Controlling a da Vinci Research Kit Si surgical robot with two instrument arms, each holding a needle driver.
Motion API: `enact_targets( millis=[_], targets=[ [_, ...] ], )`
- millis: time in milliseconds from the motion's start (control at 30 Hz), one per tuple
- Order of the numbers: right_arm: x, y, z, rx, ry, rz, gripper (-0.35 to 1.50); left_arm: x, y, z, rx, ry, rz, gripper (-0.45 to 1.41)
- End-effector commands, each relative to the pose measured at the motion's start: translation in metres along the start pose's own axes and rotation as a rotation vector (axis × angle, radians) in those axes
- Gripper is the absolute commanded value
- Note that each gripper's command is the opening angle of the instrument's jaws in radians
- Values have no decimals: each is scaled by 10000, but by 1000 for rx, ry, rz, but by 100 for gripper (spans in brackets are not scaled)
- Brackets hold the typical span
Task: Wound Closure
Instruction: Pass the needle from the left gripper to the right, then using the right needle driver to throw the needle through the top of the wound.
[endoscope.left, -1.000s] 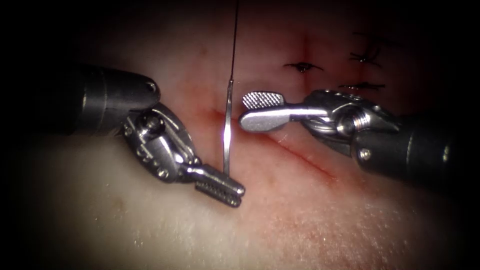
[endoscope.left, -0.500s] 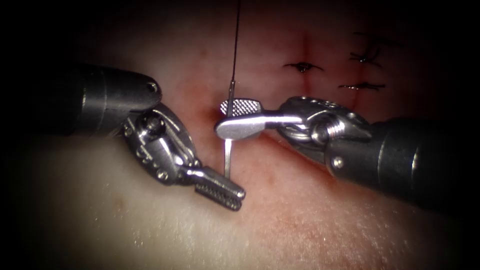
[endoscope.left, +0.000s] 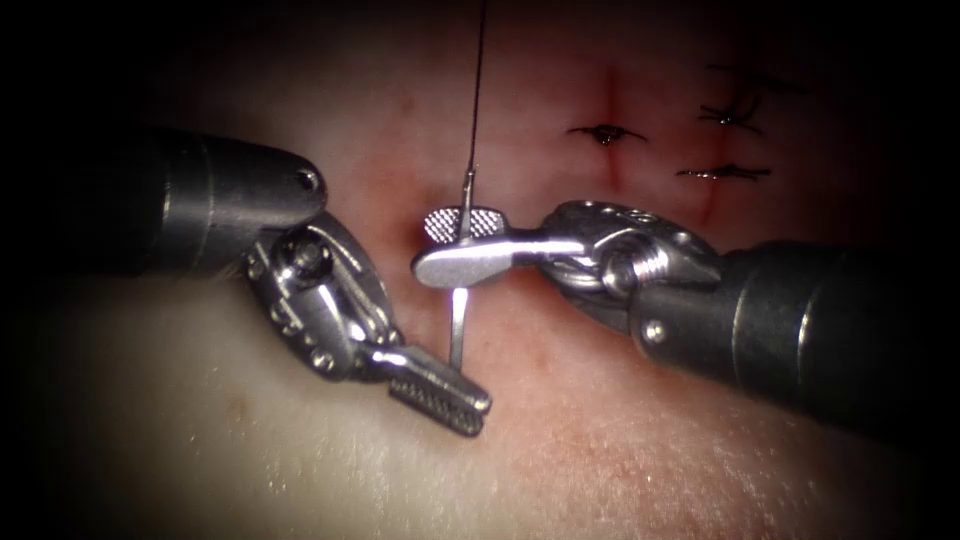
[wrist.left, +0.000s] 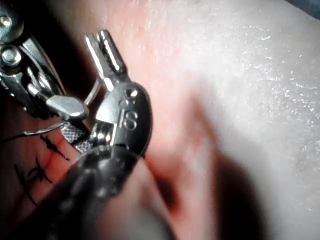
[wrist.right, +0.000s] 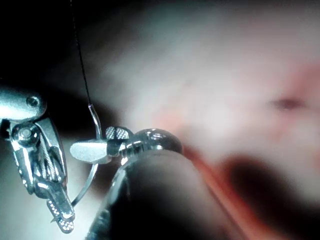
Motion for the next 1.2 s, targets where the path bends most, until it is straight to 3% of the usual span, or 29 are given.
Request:
enact_targets(
  millis=[33,67,100,433,467,500,533,567,767,900,1033,1200],
  targets=[
    [3,0,10,0,3,10,50,-7,1,3,0,1,1,-45],
    [2,0,8,-7,0,22,-1,-7,1,3,0,1,1,-45],
    [2,-1,7,-23,-11,53,-35,-7,1,2,0,2,1,-45],
    [4,-2,4,-55,-5,134,-35,-6,4,3,-2,-1,4,-45],
    [4,-3,4,-57,-3,135,-35,-6,5,4,-2,-5,10,-20],
    [5,-3,3,-55,0,136,-35,-6,5,4,-1,-7,-8,31],
    [5,-4,3,-53,2,136,-35,-6,5,4,0,-9,-20,61],
    [6,-4,3,-53,2,137,-35,-6,5,4,2,-13,-44,79],
    [13,-1,2,-60,29,94,-35,-3,-2,-1,32,-65,-203,123],
    [23,5,-1,-117,70,-41,-35,3,-7,-9,59,-129,-276,130],
    [33,14,-1,-257,128,-131,-35,7,-9,-21,96,-216,-323,130],
    [41,28,8,-364,158,-254,-35,10,-8,-32,134,-329,-367,121]
  ],
)
